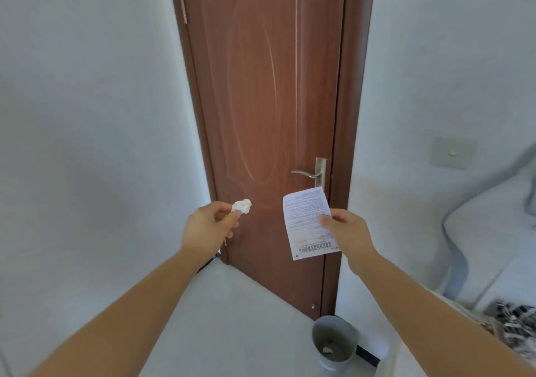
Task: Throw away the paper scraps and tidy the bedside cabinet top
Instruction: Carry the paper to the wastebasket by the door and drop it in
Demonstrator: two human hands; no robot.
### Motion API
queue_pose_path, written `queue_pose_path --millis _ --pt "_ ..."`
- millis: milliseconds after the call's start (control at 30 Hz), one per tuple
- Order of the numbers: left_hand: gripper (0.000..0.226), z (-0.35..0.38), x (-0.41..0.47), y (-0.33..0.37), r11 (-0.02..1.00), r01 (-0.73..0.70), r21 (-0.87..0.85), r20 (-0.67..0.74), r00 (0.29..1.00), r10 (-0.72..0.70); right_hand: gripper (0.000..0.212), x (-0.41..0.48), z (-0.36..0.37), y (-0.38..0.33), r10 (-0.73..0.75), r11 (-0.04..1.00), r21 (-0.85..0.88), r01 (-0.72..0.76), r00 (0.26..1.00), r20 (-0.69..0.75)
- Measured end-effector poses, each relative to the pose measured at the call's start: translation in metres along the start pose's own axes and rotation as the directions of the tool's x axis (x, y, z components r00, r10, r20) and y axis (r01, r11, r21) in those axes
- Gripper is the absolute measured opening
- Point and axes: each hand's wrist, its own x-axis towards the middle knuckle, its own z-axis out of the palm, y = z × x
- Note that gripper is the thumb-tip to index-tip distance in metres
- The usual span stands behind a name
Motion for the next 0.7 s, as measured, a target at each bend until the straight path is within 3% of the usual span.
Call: queue_pose_path --millis 200,367,700 --pt "0.015 0.07 0.091 -0.015 0.999 -0.026 -0.02 0.156 0.987 0.028 0.009 0.067 -0.012 0.028 0.088 0.996 -0.006 -0.09 0.988 -0.125" --pt "0.014 0.144 0.159 -0.042 0.997 -0.082 -0.017 0.342 0.936 0.082 0.011 0.119 -0.026 0.076 0.172 0.983 -0.008 -0.181 0.945 -0.28" --pt "0.015 0.301 0.281 -0.129 0.985 -0.158 0.073 0.686 0.724 0.065 0.012 0.19 -0.022 0.201 0.407 0.898 0.11 -0.426 0.711 -0.573"
